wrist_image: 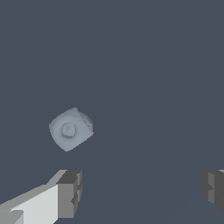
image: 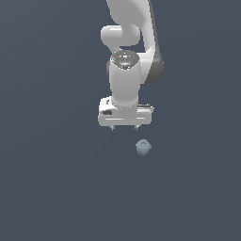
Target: Pick up the object and move it to a goal position.
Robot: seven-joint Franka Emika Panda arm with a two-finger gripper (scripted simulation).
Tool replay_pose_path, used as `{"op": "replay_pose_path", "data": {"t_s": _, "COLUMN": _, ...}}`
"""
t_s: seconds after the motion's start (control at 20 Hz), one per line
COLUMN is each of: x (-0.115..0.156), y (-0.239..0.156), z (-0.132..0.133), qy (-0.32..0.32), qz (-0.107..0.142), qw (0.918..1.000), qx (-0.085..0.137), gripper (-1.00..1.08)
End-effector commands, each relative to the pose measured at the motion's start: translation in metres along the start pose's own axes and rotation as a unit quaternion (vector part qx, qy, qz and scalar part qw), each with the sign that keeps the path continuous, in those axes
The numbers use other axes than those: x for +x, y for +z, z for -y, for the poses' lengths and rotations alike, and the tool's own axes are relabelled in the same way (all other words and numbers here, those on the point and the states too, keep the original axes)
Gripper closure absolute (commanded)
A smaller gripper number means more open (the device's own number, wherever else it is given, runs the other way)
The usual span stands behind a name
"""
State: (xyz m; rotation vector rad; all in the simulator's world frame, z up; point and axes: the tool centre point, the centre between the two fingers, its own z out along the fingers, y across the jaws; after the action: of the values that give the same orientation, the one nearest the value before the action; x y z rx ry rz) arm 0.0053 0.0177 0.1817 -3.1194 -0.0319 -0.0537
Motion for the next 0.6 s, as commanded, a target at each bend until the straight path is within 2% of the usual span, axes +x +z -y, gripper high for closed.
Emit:
{"op": "replay_pose_path", "data": {"t_s": 0.0, "x": 0.000, "y": 0.000, "z": 0.000, "qy": 0.000, "qz": 0.000, "qw": 1.0000, "qx": 0.000, "gripper": -0.92}}
{"op": "replay_pose_path", "data": {"t_s": 0.55, "x": -0.007, "y": 0.017, "z": 0.014, "qy": -0.023, "qz": 0.009, "qw": 0.9997, "qx": 0.007, "gripper": -0.92}}
